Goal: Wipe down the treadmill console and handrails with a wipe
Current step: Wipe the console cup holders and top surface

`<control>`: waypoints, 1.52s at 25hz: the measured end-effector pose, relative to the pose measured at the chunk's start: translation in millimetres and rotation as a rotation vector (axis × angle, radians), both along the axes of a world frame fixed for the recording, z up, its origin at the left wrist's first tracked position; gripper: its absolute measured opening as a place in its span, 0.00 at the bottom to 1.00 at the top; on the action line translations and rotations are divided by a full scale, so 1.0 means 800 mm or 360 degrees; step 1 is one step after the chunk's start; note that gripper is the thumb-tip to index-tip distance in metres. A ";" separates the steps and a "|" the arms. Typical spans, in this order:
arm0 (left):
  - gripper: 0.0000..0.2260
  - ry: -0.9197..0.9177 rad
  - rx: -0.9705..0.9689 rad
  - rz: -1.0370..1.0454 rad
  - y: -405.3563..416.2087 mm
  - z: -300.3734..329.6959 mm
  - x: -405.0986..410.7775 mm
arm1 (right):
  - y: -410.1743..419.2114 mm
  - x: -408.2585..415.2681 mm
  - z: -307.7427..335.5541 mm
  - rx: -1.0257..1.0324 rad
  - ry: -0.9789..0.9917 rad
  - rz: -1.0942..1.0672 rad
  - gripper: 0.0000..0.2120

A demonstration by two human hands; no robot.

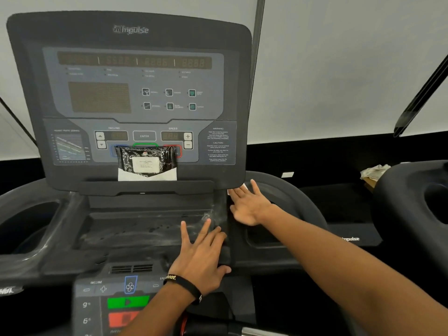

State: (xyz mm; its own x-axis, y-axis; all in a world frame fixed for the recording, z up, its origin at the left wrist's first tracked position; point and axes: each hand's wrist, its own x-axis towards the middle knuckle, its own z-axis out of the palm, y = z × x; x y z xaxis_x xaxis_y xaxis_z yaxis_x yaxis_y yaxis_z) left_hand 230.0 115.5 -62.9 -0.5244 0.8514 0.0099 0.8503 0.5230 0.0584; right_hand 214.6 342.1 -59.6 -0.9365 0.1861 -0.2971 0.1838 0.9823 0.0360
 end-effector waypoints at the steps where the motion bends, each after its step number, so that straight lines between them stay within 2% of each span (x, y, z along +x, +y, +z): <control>1: 0.32 0.0001 0.0006 0.0008 0.000 -0.001 0.000 | 0.008 0.004 0.003 -0.0015 0.0013 0.0027 0.31; 5: 0.31 -0.0035 0.0042 0.0023 -0.001 -0.001 -0.001 | 0.063 0.048 0.031 -0.0066 0.0018 -0.0031 0.27; 9: 0.34 -0.0079 0.0001 0.0034 0.003 -0.001 -0.003 | 0.097 0.145 0.047 -0.0121 0.0058 -0.0099 0.23; 14: 0.36 -0.0102 -0.0037 0.0045 0.005 0.003 -0.001 | 0.063 0.267 0.026 -0.0167 0.0174 -0.0145 0.22; 17: 0.37 -0.0146 -0.0051 0.0036 0.004 0.011 0.001 | 0.035 0.305 0.012 -0.0240 0.0310 -0.0134 0.25; 21: 0.36 -0.0102 -0.0021 0.0017 -0.024 0.027 -0.007 | -0.011 0.295 -0.018 -0.0044 0.0266 -0.0246 0.40; 24: 0.37 -0.0109 -0.0010 0.0139 -0.068 0.032 -0.022 | -0.070 0.275 -0.034 -0.0121 0.0332 -0.0217 0.39; 28: 0.39 -0.0161 -0.0078 0.0246 -0.105 0.034 -0.032 | -0.149 0.214 -0.032 -0.0577 0.0394 -0.0194 0.35; 31: 0.40 -0.0154 -0.0114 0.0237 -0.106 0.036 -0.038 | -0.161 0.189 -0.008 -0.1153 0.0676 -0.0529 0.31; 33: 0.41 -0.0126 -0.0121 0.0217 -0.102 0.036 -0.042 | -0.155 0.184 0.001 -0.0990 0.0717 -0.0423 0.32; 35: 0.41 -0.0117 -0.0180 0.0172 -0.100 0.034 -0.040 | -0.162 0.182 -0.004 -0.0815 0.0534 -0.0217 0.32; 38: 0.39 -0.0118 -0.0187 0.0165 -0.105 0.029 -0.042 | -0.168 0.172 -0.012 -0.0820 0.0407 -0.0088 0.30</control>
